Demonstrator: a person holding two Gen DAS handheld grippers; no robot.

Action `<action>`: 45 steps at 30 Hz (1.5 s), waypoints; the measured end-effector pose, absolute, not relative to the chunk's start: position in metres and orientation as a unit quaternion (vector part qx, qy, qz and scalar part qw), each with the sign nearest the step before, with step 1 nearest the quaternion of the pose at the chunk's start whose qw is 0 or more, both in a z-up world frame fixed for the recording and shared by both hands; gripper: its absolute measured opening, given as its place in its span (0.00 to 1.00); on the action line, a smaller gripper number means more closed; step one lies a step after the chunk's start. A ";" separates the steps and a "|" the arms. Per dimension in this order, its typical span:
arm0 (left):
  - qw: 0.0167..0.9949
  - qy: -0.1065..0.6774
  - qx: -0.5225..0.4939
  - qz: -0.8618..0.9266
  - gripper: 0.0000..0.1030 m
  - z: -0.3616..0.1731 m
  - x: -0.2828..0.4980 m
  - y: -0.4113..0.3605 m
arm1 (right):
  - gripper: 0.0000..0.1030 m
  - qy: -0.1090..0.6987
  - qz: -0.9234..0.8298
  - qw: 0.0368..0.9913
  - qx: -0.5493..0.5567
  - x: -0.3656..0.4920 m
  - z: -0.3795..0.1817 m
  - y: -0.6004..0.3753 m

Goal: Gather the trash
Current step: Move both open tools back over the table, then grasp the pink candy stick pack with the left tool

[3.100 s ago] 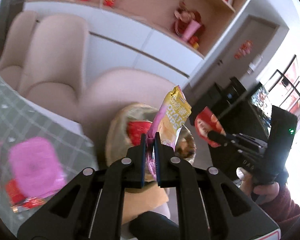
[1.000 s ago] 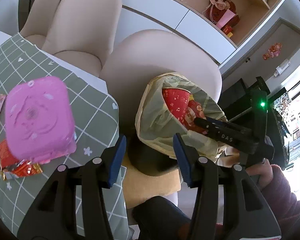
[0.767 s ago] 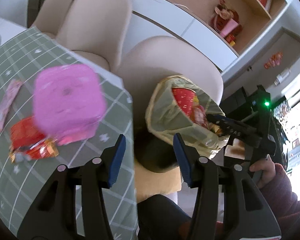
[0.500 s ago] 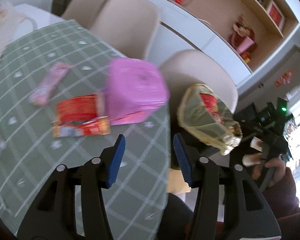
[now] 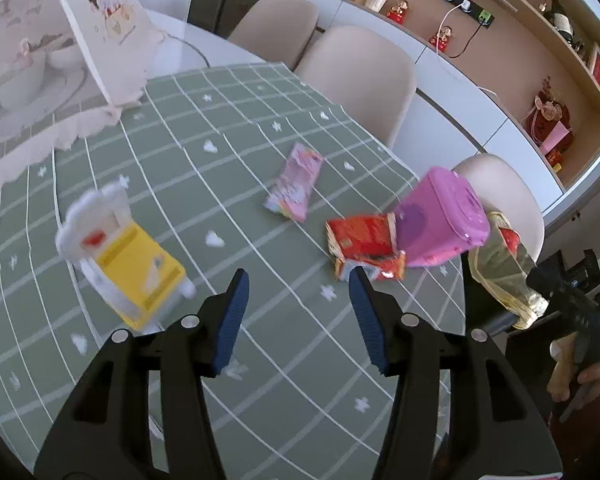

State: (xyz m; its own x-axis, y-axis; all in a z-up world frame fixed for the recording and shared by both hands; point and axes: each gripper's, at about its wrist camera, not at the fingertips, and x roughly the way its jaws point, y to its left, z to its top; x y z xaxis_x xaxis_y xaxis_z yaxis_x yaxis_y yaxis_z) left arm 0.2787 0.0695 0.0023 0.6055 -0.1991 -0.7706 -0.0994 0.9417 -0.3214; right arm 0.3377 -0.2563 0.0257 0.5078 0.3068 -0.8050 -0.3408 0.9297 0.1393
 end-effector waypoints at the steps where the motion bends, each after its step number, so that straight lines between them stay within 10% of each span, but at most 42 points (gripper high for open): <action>1: 0.881 0.442 -0.165 -0.032 0.52 0.003 0.282 0.071 | 0.45 0.463 0.192 0.865 -0.022 0.338 0.024 -0.249; 18: 0.872 0.485 -0.064 -0.031 0.52 -0.038 0.407 0.046 | 0.45 0.496 0.206 0.843 -0.025 0.347 -0.010 -0.228; 22: 0.864 0.501 -0.051 -0.020 0.30 -0.052 0.415 0.041 | 0.45 0.510 0.217 0.832 -0.013 0.349 -0.020 -0.224; 45: 0.857 0.480 -0.182 0.029 0.19 -0.027 0.206 0.093 | 0.45 0.433 0.357 0.810 -0.170 0.362 -0.030 -0.035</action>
State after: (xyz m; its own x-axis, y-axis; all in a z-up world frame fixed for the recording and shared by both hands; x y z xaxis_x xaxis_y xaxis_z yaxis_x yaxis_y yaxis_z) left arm 0.2064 0.0925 -0.0274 0.5366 -0.1259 -0.8344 -0.2243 0.9319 -0.2849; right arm 0.3623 -0.0347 -0.0303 0.3697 0.4308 -0.8233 -0.7252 0.6877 0.0342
